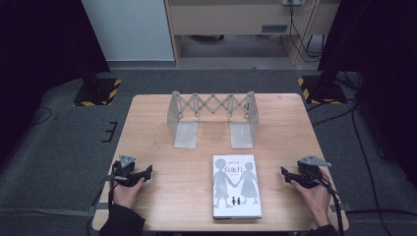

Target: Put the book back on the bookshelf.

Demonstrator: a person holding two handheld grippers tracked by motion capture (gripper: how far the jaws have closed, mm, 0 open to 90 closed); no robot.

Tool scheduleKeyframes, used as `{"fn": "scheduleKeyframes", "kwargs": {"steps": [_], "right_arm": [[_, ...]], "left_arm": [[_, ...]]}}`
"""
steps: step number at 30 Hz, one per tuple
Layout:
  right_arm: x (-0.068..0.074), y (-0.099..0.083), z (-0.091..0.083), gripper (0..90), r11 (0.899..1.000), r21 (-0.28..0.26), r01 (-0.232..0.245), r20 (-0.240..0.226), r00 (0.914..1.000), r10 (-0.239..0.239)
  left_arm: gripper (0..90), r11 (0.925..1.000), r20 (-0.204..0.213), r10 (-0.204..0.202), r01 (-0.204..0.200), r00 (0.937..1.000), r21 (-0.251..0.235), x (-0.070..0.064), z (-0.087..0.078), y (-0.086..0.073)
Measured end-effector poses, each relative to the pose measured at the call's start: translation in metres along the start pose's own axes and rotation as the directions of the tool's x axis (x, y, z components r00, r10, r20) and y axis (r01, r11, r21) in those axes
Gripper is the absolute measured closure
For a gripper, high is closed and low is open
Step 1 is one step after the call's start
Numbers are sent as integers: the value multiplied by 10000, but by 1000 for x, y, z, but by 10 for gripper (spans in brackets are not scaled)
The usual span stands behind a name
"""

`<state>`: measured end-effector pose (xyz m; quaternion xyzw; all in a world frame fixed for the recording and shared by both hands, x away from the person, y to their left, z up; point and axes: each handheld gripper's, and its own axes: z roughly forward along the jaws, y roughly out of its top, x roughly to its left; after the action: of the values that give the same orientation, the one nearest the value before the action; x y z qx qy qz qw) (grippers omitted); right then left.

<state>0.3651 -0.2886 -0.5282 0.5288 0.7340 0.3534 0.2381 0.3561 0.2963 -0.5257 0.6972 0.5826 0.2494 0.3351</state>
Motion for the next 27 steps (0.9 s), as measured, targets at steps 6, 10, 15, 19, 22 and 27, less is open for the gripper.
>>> {"fn": "scheduleKeyframes", "kwargs": {"steps": [6,10,15,19,22,27], "right_arm": [[4,2,-9,296,9984,-544,-163,-410,9991,141],[9,5,-12,298,9979,-635,-135,-758,9971,86],[16,10,-15,306,9971,-756,-131,-1059,9944,50],[21,13,-16,306,9964,-833,-137,-1338,9910,24],[25,15,-19,309,9950,-954,-294,-1601,9870,138],[32,18,-21,314,9942,-1042,-254,-1941,9810,47]], "left_arm": [[241,9991,429,-9,27,9991,-418,-6,-9,2],[239,9966,754,18,45,9971,-828,-16,-15,6],[238,9950,985,58,40,9951,-993,-23,-16,8],[239,9928,1163,277,-138,9928,-1190,-33,-19,10],[236,9912,1352,448,-272,9898,-1293,-40,-21,10],[231,9890,1504,722,-512,9860,-1391,-49,-23,12]]}}
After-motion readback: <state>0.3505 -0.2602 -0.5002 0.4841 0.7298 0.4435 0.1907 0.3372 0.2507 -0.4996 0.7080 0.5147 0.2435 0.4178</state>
